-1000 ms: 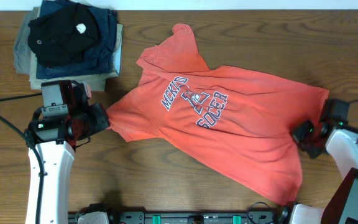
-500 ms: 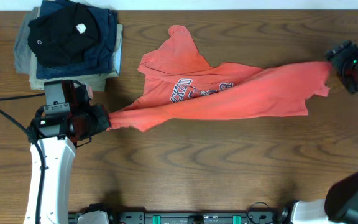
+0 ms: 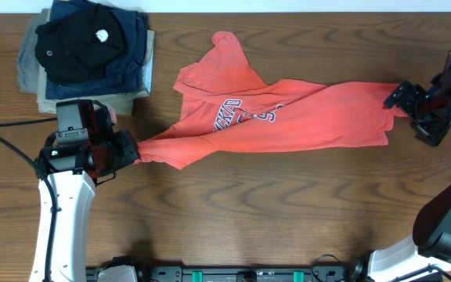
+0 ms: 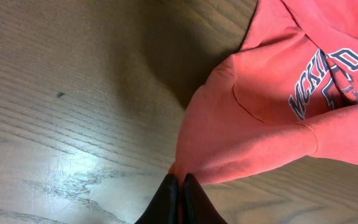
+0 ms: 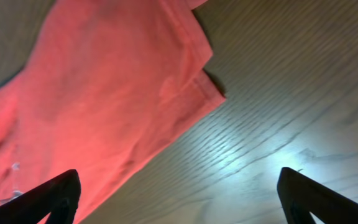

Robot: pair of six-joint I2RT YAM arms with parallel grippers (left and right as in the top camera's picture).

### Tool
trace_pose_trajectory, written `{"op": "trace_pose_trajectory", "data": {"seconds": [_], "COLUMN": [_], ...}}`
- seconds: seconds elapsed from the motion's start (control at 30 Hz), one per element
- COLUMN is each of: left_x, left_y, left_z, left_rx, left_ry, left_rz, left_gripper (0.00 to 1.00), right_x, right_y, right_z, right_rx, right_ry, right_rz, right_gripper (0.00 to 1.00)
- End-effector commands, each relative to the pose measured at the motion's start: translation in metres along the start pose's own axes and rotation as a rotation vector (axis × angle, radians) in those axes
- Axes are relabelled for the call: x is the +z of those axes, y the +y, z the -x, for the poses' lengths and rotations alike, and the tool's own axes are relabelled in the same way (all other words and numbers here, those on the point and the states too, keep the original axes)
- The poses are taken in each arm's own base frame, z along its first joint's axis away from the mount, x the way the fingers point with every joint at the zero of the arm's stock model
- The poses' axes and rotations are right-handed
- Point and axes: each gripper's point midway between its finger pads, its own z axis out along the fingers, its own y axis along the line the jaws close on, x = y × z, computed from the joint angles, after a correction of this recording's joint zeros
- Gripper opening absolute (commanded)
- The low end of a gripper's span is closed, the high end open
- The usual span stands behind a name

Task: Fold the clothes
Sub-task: 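Grasp the shirt's right side with the right gripper, pulling it taut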

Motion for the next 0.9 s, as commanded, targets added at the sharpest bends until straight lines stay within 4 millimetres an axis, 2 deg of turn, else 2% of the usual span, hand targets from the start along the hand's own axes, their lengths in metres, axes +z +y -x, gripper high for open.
{"op": "trace_pose_trajectory", "data": {"seconds": [0.0,0.1,0.27,0.47,0.67,0.87], "left_x": [0.002,0.002,0.002,0.002,0.008,0.02], "left_y": [0.003,0.003,0.003,0.003,0.005,0.009], "left_z": [-0.002,-0.002,-0.002,-0.002,-0.004,-0.008], "left_rx": [-0.015,-0.015,-0.015,-0.014,-0.021,-0.034], "left_ry": [0.008,0.009,0.009,0.009,0.033,0.081], "left_rz": [0.006,0.007,0.007,0.007,0.015,0.029], "left_gripper": [0.06,0.06,0.06,0.06,0.06,0.06], "right_x": [0.009,0.028,0.064,0.085,0.101,0.117], "right_y": [-0.025,-0.039,-0.04,-0.04,-0.039,-0.037], "right_z": [0.0,-0.005,-0.025,-0.024,-0.018,-0.013], "right_rx": [-0.01,0.038,0.038,0.024,0.024,0.016], "right_ry": [-0.041,-0.042,0.024,0.005,-0.008,-0.005], "right_rz": [-0.145,-0.195,-0.151,-0.129,-0.123,-0.115], "right_gripper": [0.95,0.82,0.74,0.57,0.6,0.56]}}
